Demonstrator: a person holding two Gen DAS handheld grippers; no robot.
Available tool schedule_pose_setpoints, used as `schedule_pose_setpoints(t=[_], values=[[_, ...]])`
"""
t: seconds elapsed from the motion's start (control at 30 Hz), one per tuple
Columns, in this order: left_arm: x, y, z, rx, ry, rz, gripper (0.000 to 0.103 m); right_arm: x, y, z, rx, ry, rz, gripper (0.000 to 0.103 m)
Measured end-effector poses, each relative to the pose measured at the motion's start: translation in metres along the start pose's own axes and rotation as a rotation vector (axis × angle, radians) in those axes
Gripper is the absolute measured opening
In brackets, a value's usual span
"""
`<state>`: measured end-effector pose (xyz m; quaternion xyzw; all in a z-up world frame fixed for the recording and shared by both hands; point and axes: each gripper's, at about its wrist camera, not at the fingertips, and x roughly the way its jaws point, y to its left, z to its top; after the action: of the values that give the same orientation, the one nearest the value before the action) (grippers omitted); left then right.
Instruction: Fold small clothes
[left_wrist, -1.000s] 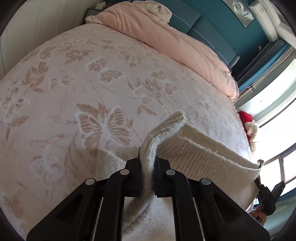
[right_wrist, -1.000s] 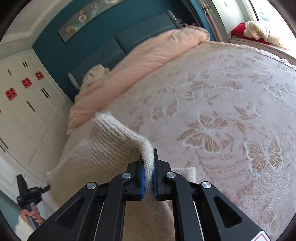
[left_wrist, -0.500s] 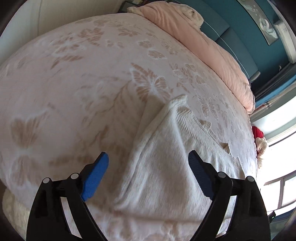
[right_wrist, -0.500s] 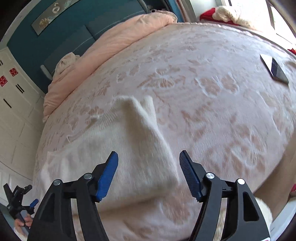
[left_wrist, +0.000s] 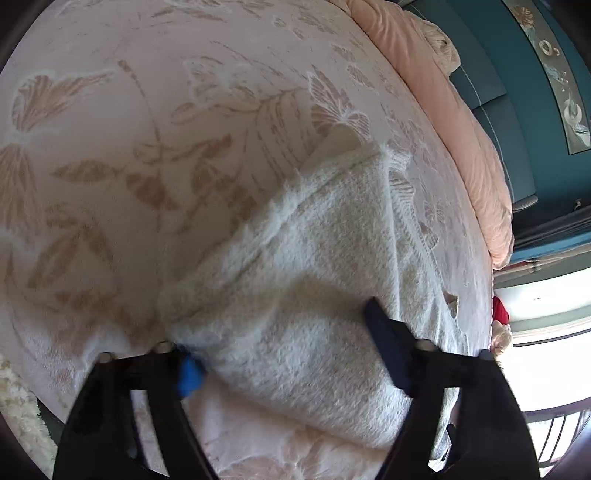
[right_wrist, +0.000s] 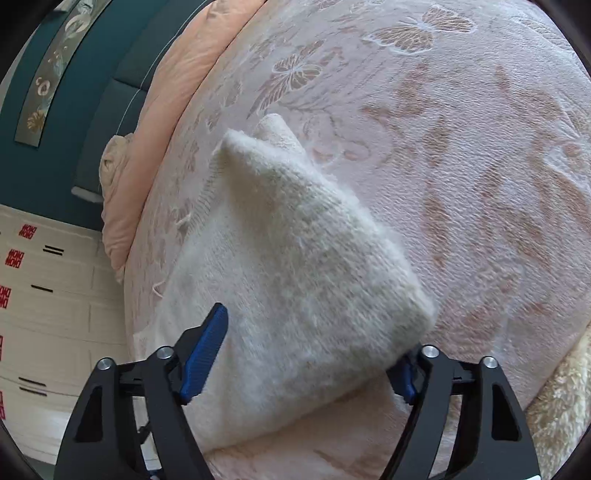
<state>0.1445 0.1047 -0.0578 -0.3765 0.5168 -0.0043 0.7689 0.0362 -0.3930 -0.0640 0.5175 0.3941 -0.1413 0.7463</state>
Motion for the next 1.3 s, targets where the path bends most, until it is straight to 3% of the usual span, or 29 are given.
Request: schedule_pose_setpoints(t=[0.03,0.13,0.23,0.33,0.4,0.47,0.53,0.6,0.63,0.67,0.73,0.77,0.87,0.97,1.03,1.07,1.1,1.13,1.17,1.2,1.3], values=[[-0.004,0.000,0.004,-0.013,0.017,-0.017,0.017,0.000,0.006,0.002,0.002,0.025,0.040,0.021],[-0.039,0.000,0.005,-0.003,0.004,-0.096,0.015,-0.034,0.033,0.005,-0.080,-0.004,0.143,0.017],[-0.082,0.007,-0.004,0.044,-0.003,-0.110,0.010,-0.073,0.047,-0.007,-0.173,0.005,0.189,0.016],[-0.108,0.033,-0.024,0.058,0.027,-0.059,0.010,-0.094,0.030,-0.031,-0.250,0.037,0.100,0.016],[-0.104,0.055,-0.043,0.088,0.064,0.010,0.011,-0.087,0.000,-0.051,-0.287,0.097,-0.015,0.021],[-0.090,0.074,-0.060,0.108,0.102,0.092,0.014,-0.076,-0.032,-0.067,-0.290,0.144,-0.148,0.027],[-0.095,0.082,-0.070,0.115,0.061,0.147,0.017,-0.088,-0.051,-0.068,-0.235,0.115,-0.164,0.032],[-0.111,0.072,-0.067,0.164,-0.008,0.169,0.022,-0.114,-0.049,-0.060,-0.236,0.028,-0.175,0.040],[-0.120,0.062,-0.063,0.204,-0.055,0.179,0.032,-0.128,-0.042,-0.054,-0.272,-0.038,-0.223,0.045],[-0.128,0.050,-0.059,0.248,-0.107,0.187,0.051,-0.138,-0.033,-0.046,-0.315,-0.104,-0.264,0.055],[-0.135,0.023,-0.043,0.324,-0.184,0.174,0.069,-0.148,-0.012,-0.029,-0.401,-0.181,-0.286,0.059],[-0.132,0.008,-0.034,0.359,-0.195,0.151,0.072,-0.145,-0.001,-0.020,-0.435,-0.188,-0.278,0.060],[-0.099,-0.031,-0.002,0.418,-0.145,0.100,0.075,-0.114,0.031,0.005,-0.512,-0.145,-0.249,0.076],[-0.050,-0.056,0.021,0.424,-0.054,0.033,0.080,-0.063,0.060,0.020,-0.594,-0.086,-0.272,0.076],[-0.009,-0.056,0.030,0.368,0.034,0.073,0.080,-0.026,0.068,0.028,-0.606,-0.036,-0.298,0.076],[0.007,-0.051,0.033,0.324,0.070,0.089,0.077,-0.014,0.070,0.024,-0.597,0.000,-0.302,0.075],[0.018,-0.046,0.034,0.295,0.093,0.079,0.072,0.002,0.067,0.023,-0.587,0.032,-0.310,0.060],[0.023,-0.043,0.034,0.294,0.091,0.099,0.055,0.014,0.064,0.020,-0.581,0.057,-0.318,0.038],[0.023,-0.044,0.033,0.313,0.083,0.134,0.022,0.022,0.062,0.017,-0.582,0.090,-0.324,0.011],[0.019,-0.043,0.031,0.331,0.084,0.133,0.008,0.019,0.065,0.015,-0.572,0.088,-0.301,0.009],[-0.023,-0.040,0.034,0.313,0.004,0.044,0.005,-0.037,0.091,0.007,-0.597,-0.048,-0.125,0.008]])
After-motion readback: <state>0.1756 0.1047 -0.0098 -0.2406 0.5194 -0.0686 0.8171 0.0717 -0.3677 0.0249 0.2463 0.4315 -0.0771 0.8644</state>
